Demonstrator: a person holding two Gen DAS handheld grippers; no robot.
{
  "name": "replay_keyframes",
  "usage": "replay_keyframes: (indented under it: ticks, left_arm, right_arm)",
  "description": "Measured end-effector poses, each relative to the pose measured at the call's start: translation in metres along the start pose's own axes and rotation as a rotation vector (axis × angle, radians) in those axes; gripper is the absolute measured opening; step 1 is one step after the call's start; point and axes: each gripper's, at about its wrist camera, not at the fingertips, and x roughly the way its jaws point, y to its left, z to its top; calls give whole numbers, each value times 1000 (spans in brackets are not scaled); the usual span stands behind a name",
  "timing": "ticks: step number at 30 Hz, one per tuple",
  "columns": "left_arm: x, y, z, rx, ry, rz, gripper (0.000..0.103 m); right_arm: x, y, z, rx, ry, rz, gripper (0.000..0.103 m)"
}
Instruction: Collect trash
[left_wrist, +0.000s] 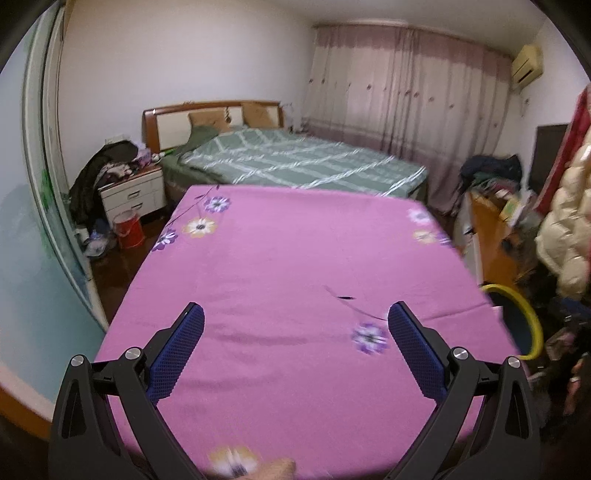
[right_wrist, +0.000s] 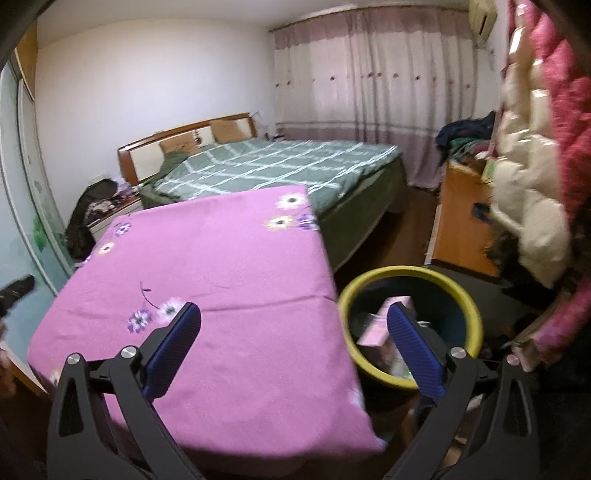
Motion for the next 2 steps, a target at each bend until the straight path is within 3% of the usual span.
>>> replay_keyframes:
  ticks: [2]
  left_arm:
    - [34,4,9,19,33,38,98]
  right_arm:
    - [33,12,9,-8,48,31,96]
